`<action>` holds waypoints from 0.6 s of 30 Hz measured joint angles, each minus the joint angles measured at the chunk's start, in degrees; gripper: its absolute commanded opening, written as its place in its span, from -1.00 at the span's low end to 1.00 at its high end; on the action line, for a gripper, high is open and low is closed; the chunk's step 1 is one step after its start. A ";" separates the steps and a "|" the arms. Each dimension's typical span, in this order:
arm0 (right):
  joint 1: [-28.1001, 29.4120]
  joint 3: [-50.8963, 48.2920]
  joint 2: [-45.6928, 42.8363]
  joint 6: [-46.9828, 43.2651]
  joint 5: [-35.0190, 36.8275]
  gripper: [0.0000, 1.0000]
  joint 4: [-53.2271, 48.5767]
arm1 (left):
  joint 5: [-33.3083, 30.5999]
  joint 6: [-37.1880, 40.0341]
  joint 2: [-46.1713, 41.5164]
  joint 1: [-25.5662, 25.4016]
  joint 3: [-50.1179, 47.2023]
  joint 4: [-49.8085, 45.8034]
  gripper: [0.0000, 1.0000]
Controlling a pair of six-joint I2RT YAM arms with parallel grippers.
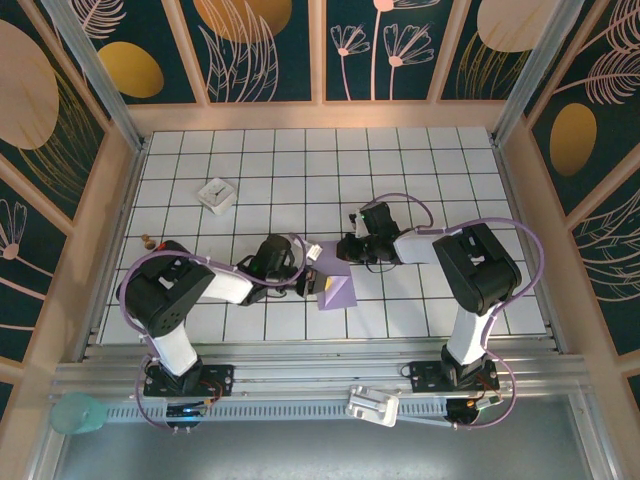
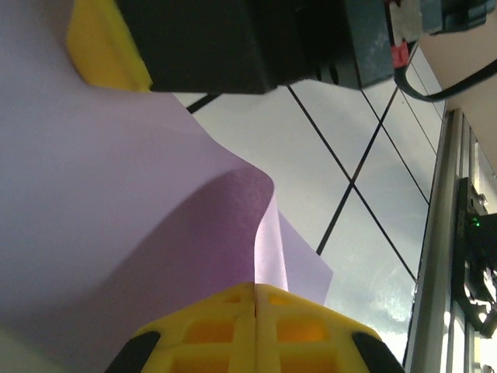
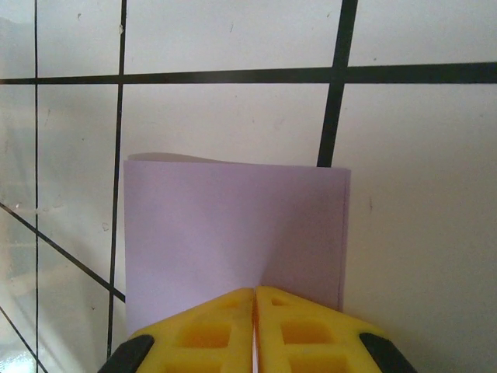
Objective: Fold a paper plane with a square sheet of paper (pick it up from the middle)
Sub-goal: Fold the triangle a second time at the center of the table.
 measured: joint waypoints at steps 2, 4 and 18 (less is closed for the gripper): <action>0.00 0.00 0.00 -0.17 0.02 -0.82 -0.02 | 0.00 0.20 0.00 0.57 0.20 -0.42 -1.00; 0.00 0.00 0.00 -0.22 0.02 -0.83 -0.02 | 0.00 0.55 0.04 0.90 0.44 -0.92 -1.00; 0.00 0.00 0.04 -0.37 0.02 -0.84 -0.02 | -1.42 2.27 0.87 1.27 0.61 -4.15 -1.00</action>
